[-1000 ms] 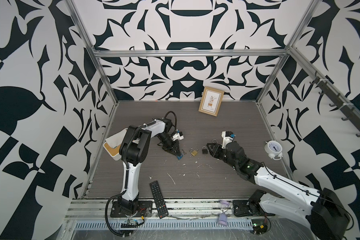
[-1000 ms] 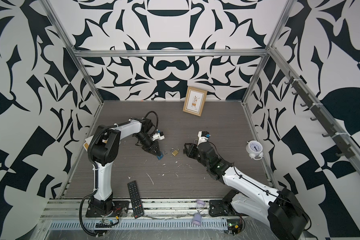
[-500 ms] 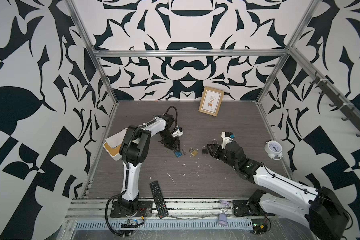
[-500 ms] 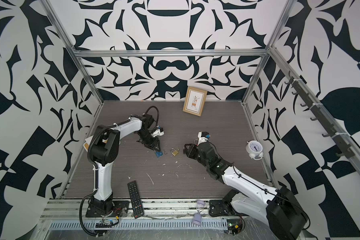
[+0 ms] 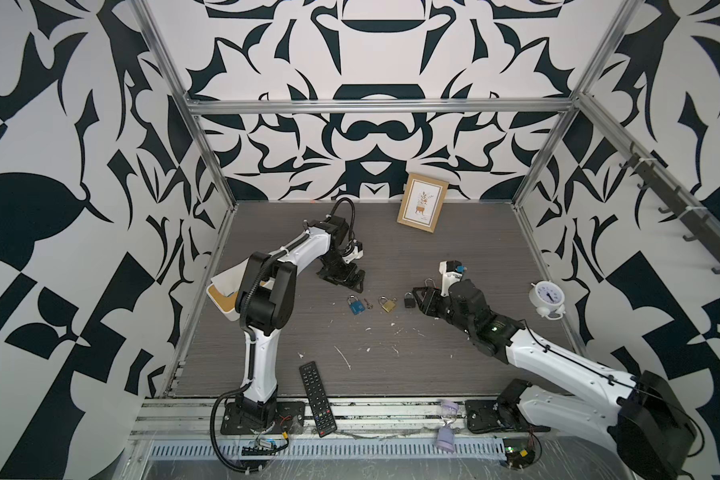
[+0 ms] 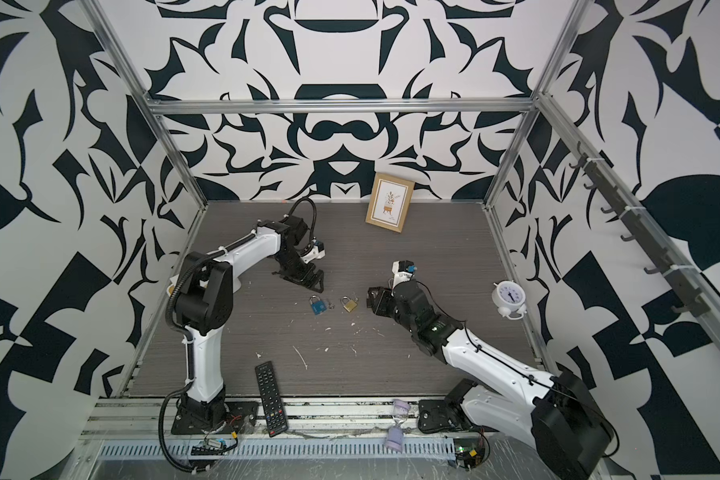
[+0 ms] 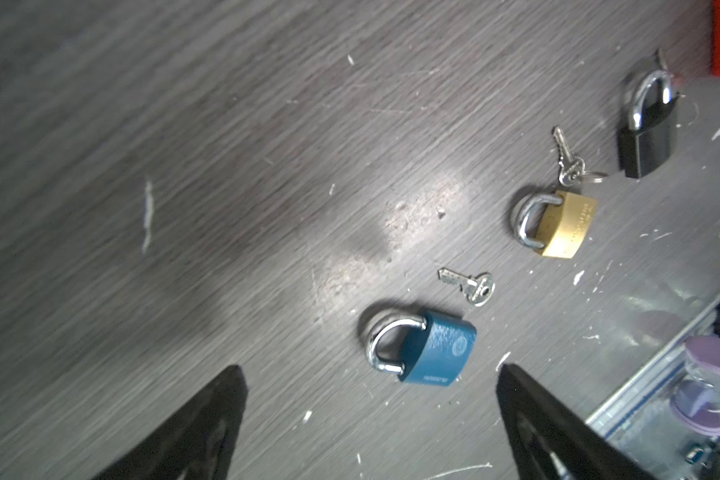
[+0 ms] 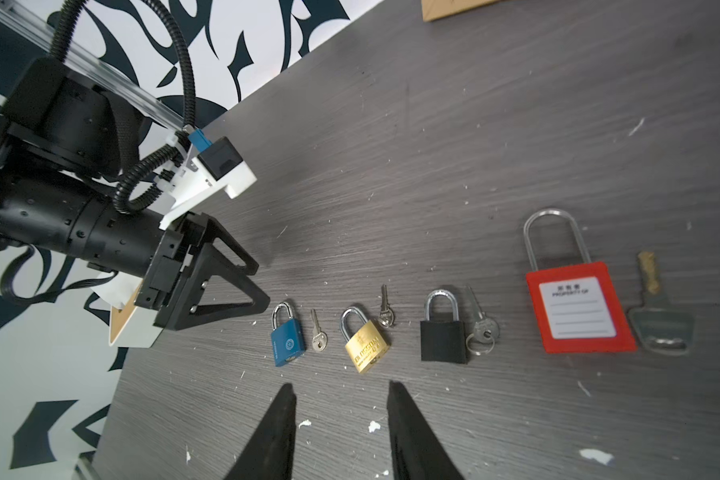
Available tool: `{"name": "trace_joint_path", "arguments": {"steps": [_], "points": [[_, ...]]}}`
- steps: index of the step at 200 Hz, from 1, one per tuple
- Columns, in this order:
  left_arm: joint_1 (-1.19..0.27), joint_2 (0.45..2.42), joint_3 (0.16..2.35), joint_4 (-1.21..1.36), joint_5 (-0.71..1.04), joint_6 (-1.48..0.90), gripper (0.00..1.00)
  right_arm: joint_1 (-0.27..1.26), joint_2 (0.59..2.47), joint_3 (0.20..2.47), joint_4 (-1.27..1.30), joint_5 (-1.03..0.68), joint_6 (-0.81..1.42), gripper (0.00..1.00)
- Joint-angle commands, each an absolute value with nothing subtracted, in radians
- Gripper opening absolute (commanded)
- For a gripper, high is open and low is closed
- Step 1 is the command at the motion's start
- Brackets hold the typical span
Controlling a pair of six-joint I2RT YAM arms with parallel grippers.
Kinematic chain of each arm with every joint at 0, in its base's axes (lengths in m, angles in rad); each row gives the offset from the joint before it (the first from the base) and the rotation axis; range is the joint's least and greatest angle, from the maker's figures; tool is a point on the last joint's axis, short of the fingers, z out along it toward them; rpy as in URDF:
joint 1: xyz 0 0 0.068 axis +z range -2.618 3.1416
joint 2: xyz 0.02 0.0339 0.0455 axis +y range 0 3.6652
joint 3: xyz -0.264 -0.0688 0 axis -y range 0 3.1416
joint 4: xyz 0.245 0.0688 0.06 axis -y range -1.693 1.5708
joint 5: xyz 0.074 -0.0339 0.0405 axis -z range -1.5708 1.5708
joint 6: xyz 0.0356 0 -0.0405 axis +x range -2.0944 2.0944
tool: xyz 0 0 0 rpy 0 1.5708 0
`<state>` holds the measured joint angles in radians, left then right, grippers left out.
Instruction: Lock with the key
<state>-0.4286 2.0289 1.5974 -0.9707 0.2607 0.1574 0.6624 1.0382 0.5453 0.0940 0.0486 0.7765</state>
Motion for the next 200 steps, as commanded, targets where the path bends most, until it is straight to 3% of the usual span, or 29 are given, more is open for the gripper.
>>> {"name": "trace_joint_path", "arguments": {"steps": [1,49,78,97,108,111,114,153,171,187,200], "points": [[-0.431,1.870,1.542,-0.918,0.197,0.118,0.99,0.660,0.992,0.633,0.035,0.109,0.633,0.39],[-0.431,1.595,1.226,-0.476,-0.024,-0.021,0.99,0.660,1.017,0.754,-0.078,0.115,0.489,0.44],[-0.430,1.401,1.016,-0.224,-0.149,-0.066,0.99,0.660,1.022,0.777,-0.098,0.145,0.444,0.52],[-0.428,1.244,0.863,-0.037,-0.215,-0.086,0.99,0.660,1.041,0.799,-0.105,0.161,0.431,0.69],[-0.423,1.163,0.771,0.078,-0.233,-0.089,0.99,0.661,1.059,0.820,-0.115,0.164,0.428,0.85],[-0.422,1.143,0.749,0.103,-0.244,-0.090,0.99,0.660,1.064,0.825,-0.117,0.163,0.430,0.96],[-0.421,1.125,0.731,0.126,-0.258,-0.092,0.99,0.661,1.069,0.831,-0.118,0.161,0.430,1.00],[-0.361,1.000,0.615,0.132,-0.509,-0.072,1.00,0.679,1.110,0.887,-0.130,0.160,0.422,1.00],[-0.266,0.932,0.569,0.132,-0.638,-0.088,0.99,0.704,1.122,0.897,-0.138,0.201,0.396,1.00],[-0.116,0.846,0.490,0.149,-0.601,-0.167,0.99,0.715,1.136,0.893,-0.132,0.239,0.396,1.00],[-0.027,0.797,0.351,0.324,-0.467,-0.162,0.99,0.728,1.144,0.875,-0.099,0.263,0.393,1.00]]}}
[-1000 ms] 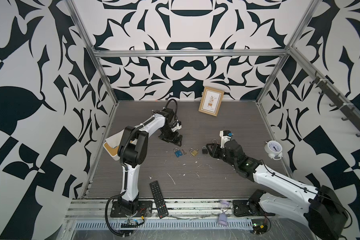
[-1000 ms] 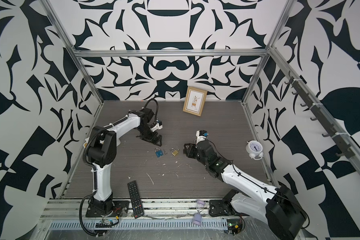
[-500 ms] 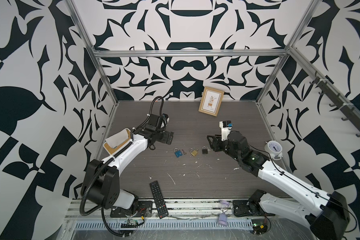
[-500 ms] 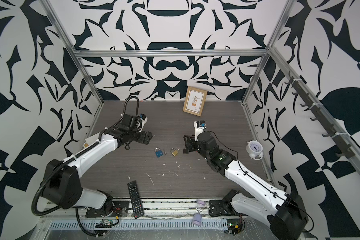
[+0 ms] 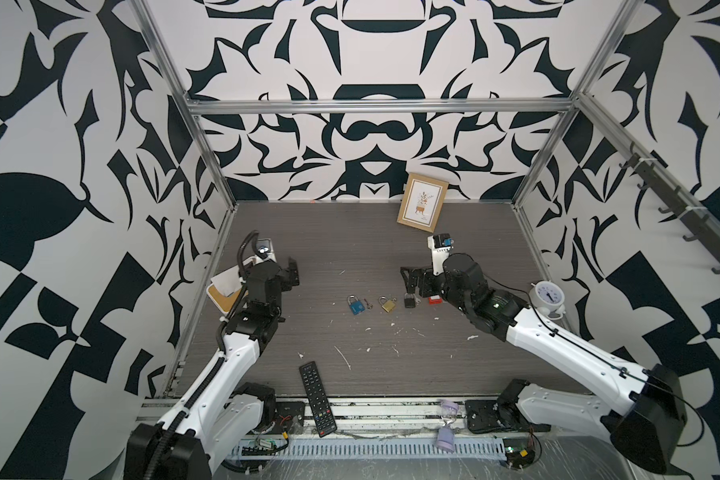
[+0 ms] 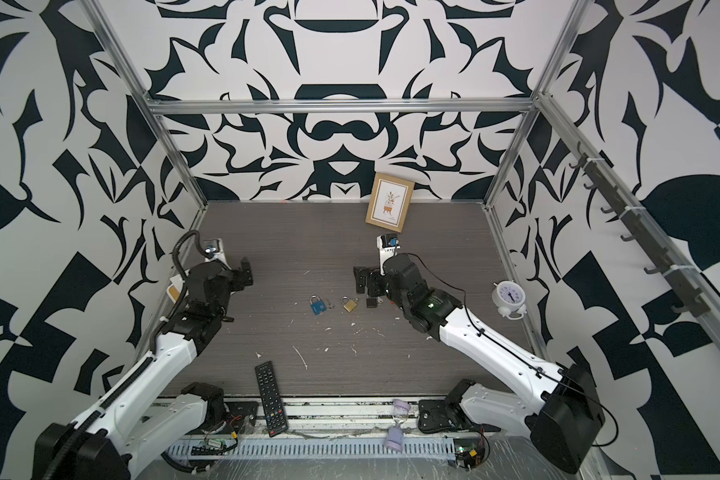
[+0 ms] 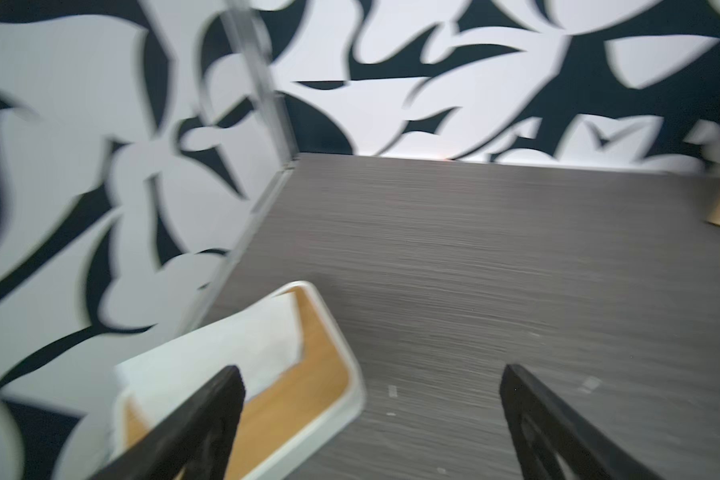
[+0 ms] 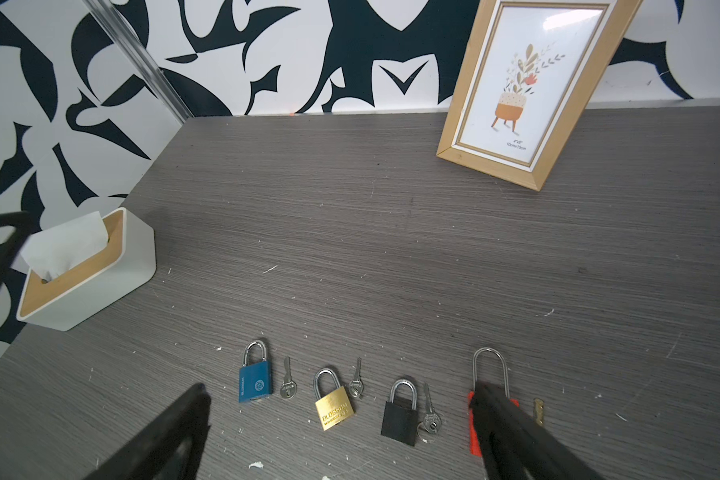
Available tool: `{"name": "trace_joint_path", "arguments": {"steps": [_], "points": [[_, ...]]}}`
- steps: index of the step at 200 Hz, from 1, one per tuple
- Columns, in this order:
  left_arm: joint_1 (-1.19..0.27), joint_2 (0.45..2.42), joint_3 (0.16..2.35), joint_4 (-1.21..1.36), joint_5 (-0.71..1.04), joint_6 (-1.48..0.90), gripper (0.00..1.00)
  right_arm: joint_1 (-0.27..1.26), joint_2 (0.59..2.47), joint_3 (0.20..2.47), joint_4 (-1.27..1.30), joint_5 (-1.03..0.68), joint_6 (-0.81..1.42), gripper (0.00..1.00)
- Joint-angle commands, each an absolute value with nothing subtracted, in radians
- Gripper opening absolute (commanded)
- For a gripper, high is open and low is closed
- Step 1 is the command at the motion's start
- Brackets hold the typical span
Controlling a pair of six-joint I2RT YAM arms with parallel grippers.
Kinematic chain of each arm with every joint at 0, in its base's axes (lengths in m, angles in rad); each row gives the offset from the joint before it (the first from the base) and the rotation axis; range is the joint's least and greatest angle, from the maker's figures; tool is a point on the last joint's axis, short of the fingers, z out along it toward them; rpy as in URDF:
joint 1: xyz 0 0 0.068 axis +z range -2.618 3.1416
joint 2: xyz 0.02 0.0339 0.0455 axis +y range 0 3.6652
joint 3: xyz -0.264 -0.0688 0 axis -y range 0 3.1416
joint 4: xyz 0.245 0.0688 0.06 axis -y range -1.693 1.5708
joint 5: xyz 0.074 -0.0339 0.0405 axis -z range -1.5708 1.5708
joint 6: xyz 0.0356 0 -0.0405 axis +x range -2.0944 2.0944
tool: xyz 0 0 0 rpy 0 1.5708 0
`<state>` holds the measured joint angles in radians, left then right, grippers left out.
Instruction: Lock with the key
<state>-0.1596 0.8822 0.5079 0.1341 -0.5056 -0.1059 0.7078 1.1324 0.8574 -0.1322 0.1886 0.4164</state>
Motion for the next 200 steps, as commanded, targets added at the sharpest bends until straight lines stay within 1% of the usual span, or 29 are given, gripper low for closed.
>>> {"name": "trace_joint_path", "arguments": {"steps": [1,14,27,40,57,64,72,82,103,127,163,183,200], "points": [[-0.024,0.795,0.339,0.346,-0.460,-0.160,1.00,0.729,1.144,0.873,-0.095,0.264,0.392,1.00],[-0.012,0.811,0.198,0.589,-0.446,-0.169,0.99,0.746,1.144,0.841,-0.038,0.314,0.377,1.00],[-0.010,0.898,0.117,0.785,-0.453,-0.186,0.99,0.750,1.142,0.809,0.028,0.332,0.357,1.00],[-0.010,1.017,0.138,0.824,-0.464,-0.184,0.99,0.750,1.140,0.794,0.061,0.354,0.349,1.00],[-0.010,1.181,0.199,0.833,-0.426,-0.206,1.00,0.751,1.141,0.773,0.111,0.363,0.323,1.00],[-0.010,1.245,0.203,0.892,-0.402,-0.222,0.99,0.753,1.139,0.760,0.141,0.362,0.312,1.00],[-0.013,1.317,0.193,1.001,-0.365,-0.169,1.00,0.754,1.135,0.742,0.181,0.358,0.302,1.00],[-0.014,1.346,0.176,1.071,-0.350,-0.163,0.99,0.757,1.127,0.715,0.235,0.354,0.290,1.00],[-0.010,1.387,0.180,1.073,-0.382,-0.197,0.99,0.761,1.127,0.667,0.335,0.364,0.279,1.00],[-0.010,1.456,0.183,1.172,-0.311,-0.141,0.99,0.784,1.147,0.675,0.348,0.416,0.244,1.00],[-0.011,1.453,0.179,1.170,-0.301,-0.147,0.99,0.833,1.149,0.701,0.335,0.468,0.218,1.00],[-0.010,1.448,0.177,1.164,-0.295,-0.148,0.99,0.839,1.134,0.680,0.373,0.487,0.212,1.00],[-0.011,1.448,0.178,1.166,-0.295,-0.149,0.99,0.840,1.124,0.693,0.341,0.503,0.196,1.00]]}}
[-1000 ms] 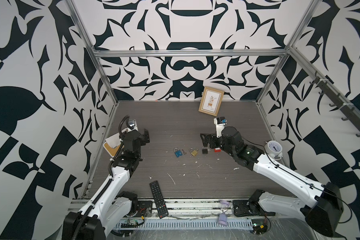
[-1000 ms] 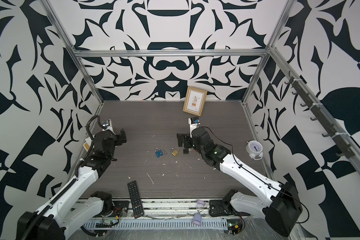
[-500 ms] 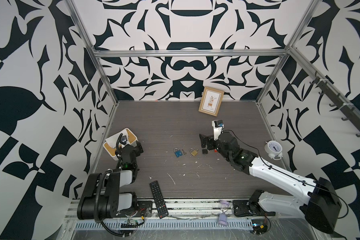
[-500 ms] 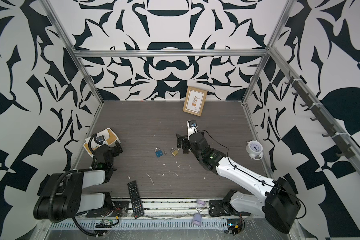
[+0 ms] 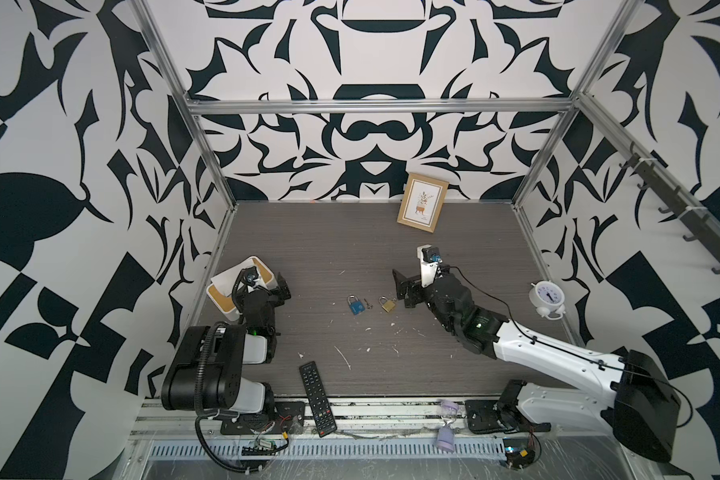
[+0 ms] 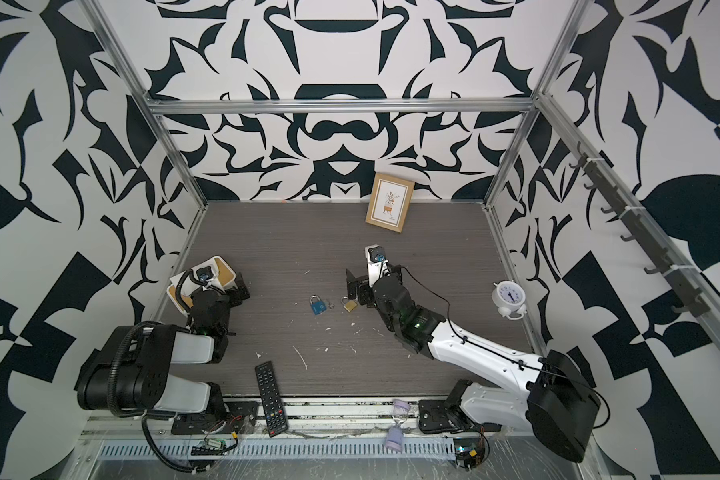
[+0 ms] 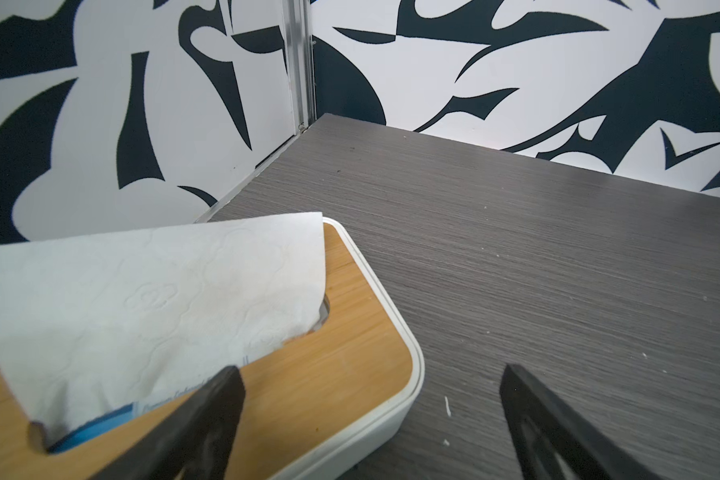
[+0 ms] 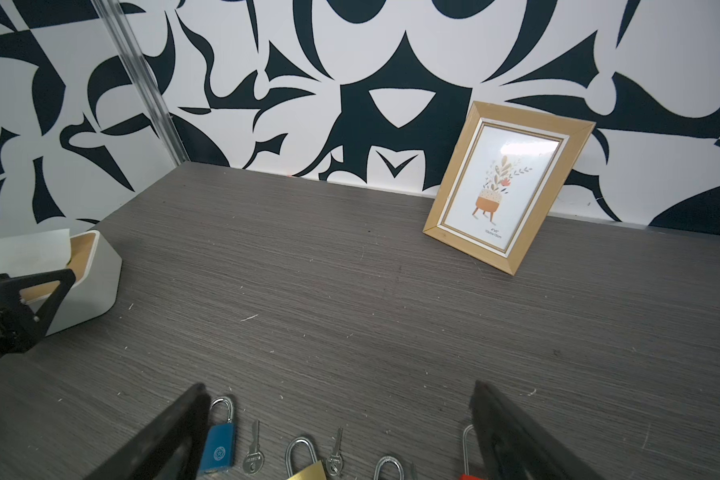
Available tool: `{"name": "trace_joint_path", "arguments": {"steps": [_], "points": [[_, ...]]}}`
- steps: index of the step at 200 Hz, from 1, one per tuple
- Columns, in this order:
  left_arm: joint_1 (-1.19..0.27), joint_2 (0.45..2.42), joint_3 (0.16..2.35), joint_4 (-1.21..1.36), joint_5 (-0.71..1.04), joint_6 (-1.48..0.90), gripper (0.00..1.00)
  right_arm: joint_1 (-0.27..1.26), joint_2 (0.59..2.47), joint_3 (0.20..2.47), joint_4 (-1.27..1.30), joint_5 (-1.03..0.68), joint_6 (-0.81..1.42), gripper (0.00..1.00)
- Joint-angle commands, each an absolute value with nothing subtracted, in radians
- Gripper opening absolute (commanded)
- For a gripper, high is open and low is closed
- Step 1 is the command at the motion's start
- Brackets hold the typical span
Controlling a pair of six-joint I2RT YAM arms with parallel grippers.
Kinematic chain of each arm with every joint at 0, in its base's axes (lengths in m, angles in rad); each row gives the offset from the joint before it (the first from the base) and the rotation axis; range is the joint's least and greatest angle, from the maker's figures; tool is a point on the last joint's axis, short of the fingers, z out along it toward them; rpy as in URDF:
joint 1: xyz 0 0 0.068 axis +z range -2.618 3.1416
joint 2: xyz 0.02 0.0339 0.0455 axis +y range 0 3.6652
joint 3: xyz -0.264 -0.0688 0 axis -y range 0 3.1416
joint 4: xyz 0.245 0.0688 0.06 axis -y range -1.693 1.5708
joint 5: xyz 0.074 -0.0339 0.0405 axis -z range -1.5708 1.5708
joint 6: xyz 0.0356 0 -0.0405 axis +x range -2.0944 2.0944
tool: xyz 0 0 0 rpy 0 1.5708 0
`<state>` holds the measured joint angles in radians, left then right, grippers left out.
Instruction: Lock with the key
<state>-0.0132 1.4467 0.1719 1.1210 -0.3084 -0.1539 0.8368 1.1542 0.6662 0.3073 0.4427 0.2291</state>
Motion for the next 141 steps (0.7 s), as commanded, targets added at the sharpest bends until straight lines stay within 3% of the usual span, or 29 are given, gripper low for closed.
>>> {"name": "trace_joint_path", "arguments": {"steps": [1,65,98,115,141], "points": [[-0.011,1.450,0.178,1.167,-0.295,-0.148,0.99,0.840,1.123,0.694,0.338,0.504,0.195,1.00],[-0.011,1.536,0.094,1.426,-0.271,-0.126,0.99,0.867,1.062,0.687,0.234,0.575,0.155,1.00],[-0.011,1.530,0.102,1.401,-0.240,-0.117,0.99,0.864,1.079,0.623,0.239,0.676,0.147,1.00],[-0.004,1.560,0.154,1.306,-0.133,-0.093,0.99,0.851,1.078,0.599,0.239,0.685,0.160,1.00],[-0.005,1.561,0.216,1.203,-0.134,-0.091,0.99,0.772,1.070,0.566,0.224,0.685,0.140,1.00]]}}
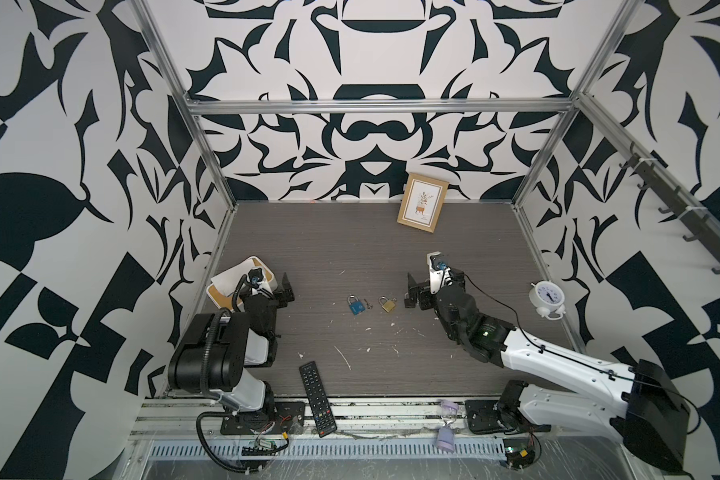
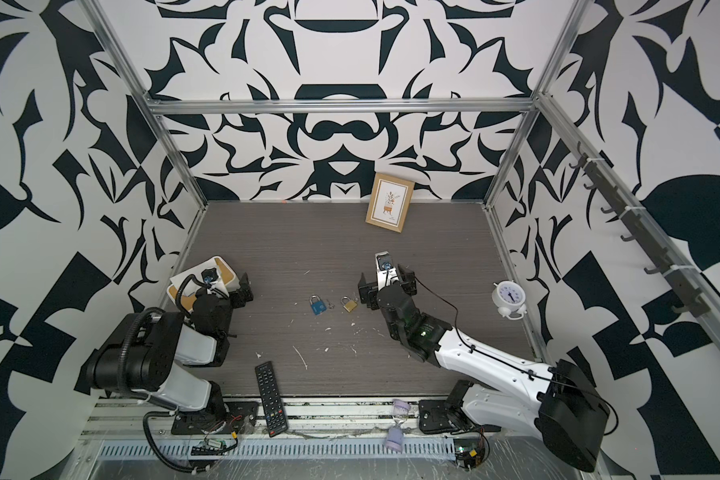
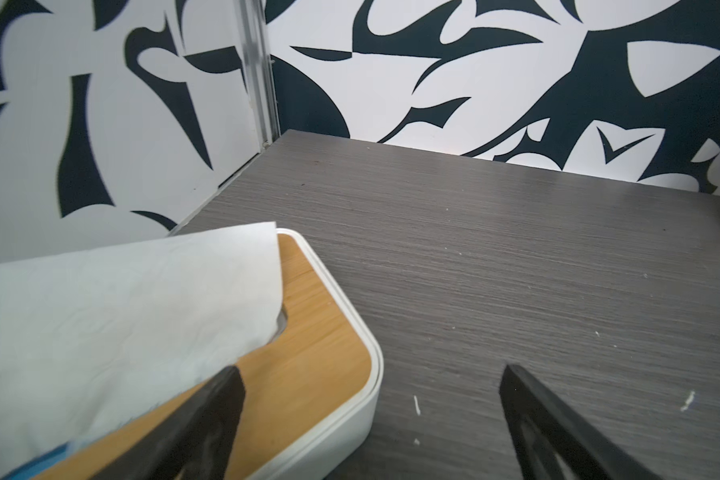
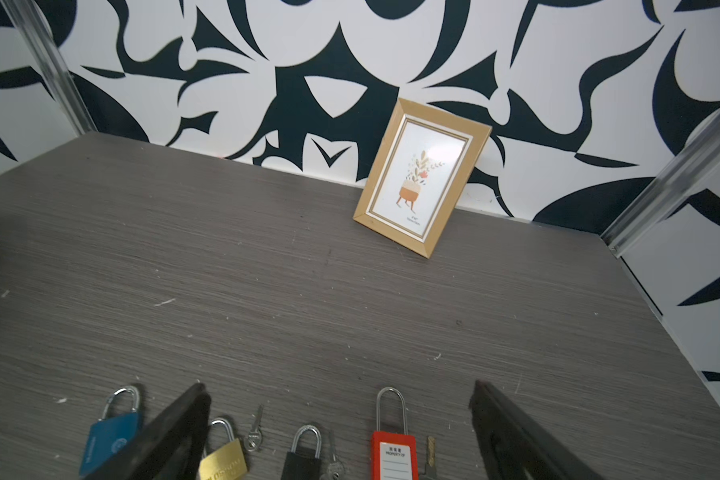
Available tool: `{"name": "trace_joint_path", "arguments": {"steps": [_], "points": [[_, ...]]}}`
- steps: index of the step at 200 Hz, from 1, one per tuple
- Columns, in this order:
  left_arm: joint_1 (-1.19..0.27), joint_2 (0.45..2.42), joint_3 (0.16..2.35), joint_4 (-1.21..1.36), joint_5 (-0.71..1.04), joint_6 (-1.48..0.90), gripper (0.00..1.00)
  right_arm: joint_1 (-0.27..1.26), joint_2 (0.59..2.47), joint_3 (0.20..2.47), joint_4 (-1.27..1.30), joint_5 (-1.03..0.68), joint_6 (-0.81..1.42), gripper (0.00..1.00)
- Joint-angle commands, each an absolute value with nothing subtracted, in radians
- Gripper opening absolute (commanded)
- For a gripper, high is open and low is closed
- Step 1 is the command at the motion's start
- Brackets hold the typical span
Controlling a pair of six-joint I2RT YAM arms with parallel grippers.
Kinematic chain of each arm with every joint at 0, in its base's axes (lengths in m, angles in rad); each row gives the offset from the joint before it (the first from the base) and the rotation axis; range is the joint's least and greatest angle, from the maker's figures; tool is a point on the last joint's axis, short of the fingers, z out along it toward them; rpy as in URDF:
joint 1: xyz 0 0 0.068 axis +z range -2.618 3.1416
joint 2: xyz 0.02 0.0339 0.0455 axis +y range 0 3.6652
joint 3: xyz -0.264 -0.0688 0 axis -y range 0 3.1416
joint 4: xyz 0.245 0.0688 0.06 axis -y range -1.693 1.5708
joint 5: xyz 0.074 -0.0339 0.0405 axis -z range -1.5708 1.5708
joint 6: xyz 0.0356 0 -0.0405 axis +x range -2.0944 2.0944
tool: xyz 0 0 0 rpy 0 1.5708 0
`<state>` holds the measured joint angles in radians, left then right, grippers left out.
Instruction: Lock with the key
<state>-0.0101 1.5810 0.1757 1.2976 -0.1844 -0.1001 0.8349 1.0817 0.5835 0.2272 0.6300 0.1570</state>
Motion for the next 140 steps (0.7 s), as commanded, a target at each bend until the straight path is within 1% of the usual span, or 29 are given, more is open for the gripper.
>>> {"name": "trace_joint_path", "arguments": {"steps": [1,12,28,35,47,62,74,81,89,94,103,109,114,124,127,131,140], "points": [[-0.005,1.556,0.217,1.195,-0.134,-0.093,0.99,0.767,1.069,0.566,0.220,0.690,0.141,1.00],[-0.005,1.534,0.204,1.180,-0.147,-0.100,0.99,0.691,1.042,0.542,0.202,0.731,0.146,1.00],[-0.005,1.582,0.205,1.257,-0.166,-0.099,0.99,0.528,0.976,0.494,0.225,0.708,0.101,1.00],[-0.006,1.598,0.216,1.263,-0.163,-0.083,0.99,0.458,0.962,0.468,0.280,0.692,0.070,1.00],[-0.006,1.562,0.255,1.133,-0.157,-0.096,0.99,0.333,0.985,0.417,0.406,0.622,0.036,1.00],[-0.010,1.540,0.326,0.964,-0.130,-0.087,0.99,0.208,1.103,0.410,0.465,0.511,0.061,1.00],[-0.017,1.561,0.337,0.983,-0.130,-0.071,0.99,0.184,1.212,0.413,0.487,0.519,0.060,1.00],[-0.017,1.562,0.325,1.008,-0.131,-0.069,0.99,0.183,1.275,0.377,0.594,0.509,0.037,1.00],[-0.017,1.559,0.314,1.022,-0.138,-0.077,0.99,0.174,1.341,0.329,0.773,0.491,0.009,1.00],[-0.018,1.558,0.310,1.029,-0.140,-0.077,0.99,0.174,1.380,0.323,0.826,0.521,-0.015,1.00],[-0.018,1.561,0.305,1.042,-0.143,-0.077,0.99,0.151,1.385,0.335,0.798,0.449,0.056,1.00],[-0.018,1.562,0.304,1.047,-0.143,-0.075,0.99,0.115,1.416,0.315,0.864,0.339,0.048,1.00],[-0.018,1.563,0.304,1.047,-0.144,-0.074,0.99,0.106,1.460,0.293,0.922,0.329,0.060,1.00],[-0.018,1.560,0.304,1.046,-0.144,-0.074,0.99,0.105,1.608,0.239,1.219,0.333,0.018,1.00],[-0.018,1.559,0.299,1.050,-0.143,-0.073,0.99,0.111,1.622,0.231,1.263,0.335,0.000,1.00],[-0.018,1.556,0.293,1.057,-0.140,-0.073,0.99,0.116,1.599,0.235,1.227,0.312,-0.008,1.00],[-0.018,1.558,0.276,1.096,-0.138,-0.072,0.99,0.112,1.536,0.290,1.029,0.290,0.026,1.00]]}}
